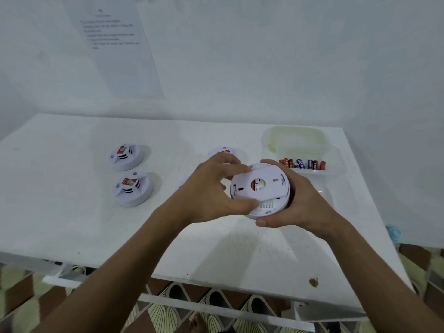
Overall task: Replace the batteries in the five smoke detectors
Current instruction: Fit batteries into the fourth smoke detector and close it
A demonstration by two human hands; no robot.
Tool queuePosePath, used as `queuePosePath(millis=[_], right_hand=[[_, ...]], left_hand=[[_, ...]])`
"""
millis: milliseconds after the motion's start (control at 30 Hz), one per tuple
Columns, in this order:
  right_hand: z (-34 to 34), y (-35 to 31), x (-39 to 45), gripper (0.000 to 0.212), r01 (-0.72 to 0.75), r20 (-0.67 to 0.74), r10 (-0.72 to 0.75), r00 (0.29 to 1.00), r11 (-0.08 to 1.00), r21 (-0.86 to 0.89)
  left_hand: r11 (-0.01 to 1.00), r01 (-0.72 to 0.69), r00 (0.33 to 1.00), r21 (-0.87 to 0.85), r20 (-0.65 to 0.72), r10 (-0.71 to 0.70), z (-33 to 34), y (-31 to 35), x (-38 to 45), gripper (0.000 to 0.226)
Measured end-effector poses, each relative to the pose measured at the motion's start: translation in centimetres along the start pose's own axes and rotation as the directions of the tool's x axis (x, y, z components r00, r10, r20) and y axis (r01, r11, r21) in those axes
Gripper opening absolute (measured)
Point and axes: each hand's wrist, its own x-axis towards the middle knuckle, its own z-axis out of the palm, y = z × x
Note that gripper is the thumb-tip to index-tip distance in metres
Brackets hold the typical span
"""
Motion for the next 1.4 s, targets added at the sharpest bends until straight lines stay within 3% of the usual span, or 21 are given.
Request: queuePosePath(millis=[100, 267, 467, 767, 1033, 1300, 1400], right_hand=[[0.2, -0.1, 0.3, 0.093, 0.006, 0.003, -0.006, 1.000, 1.000, -0.013], [0.4, -0.4, 0.6, 0.091, 0.007, 0.007, -0.006, 1.000, 1.000, -0.016], [0.7, -0.8, 0.7, 0.091, 0.005, 0.006, -0.005, 1.000, 1.000, -0.007], [0.6, -1.1, 0.6, 0.092, 0.013, 0.048, -0.012, 0.999, 1.000, -0.004], [0.1, -1.4, 0.7, 0.091, 0.014, 0.086, -0.012, 0.996, 1.000, -0.024], [-0.2, -1.1, 0.8, 0.089, -0.021, 0.098, 0.022, 0.995, 1.000, -0.010], [-0.5, -0.9, 0.8, 0.093, -0.025, 0.036, 0.025, 0.999, 1.000, 0.014]], left_hand=[[0.997, 0.031, 0.997, -0.078, 0.069, -0.026, -0.8, -0.2, 0.0, 0.052], [0.991, 0.083, 0.981, -0.107, 0.181, -0.063, -1.7, -0.6, 0.3, 0.070], [0.994, 0.041, 0.983, -0.098, 0.182, -0.023, -2.3, 0.4, -0.1, 0.061], [0.969, 0.139, 0.966, -0.203, 0.243, -0.087, -2.2, 0.4, -0.1, 0.065], [0.978, 0.036, 0.972, -0.207, 0.236, 0.014, -2.4, 0.7, -0.1, 0.057], [0.977, 0.023, 0.964, -0.212, 0.264, 0.035, -1.8, 0.0, 0.5, 0.061], [0.956, 0.054, 0.972, -0.288, 0.234, 0.015, -1.5, -0.6, 0.3, 0.075]])
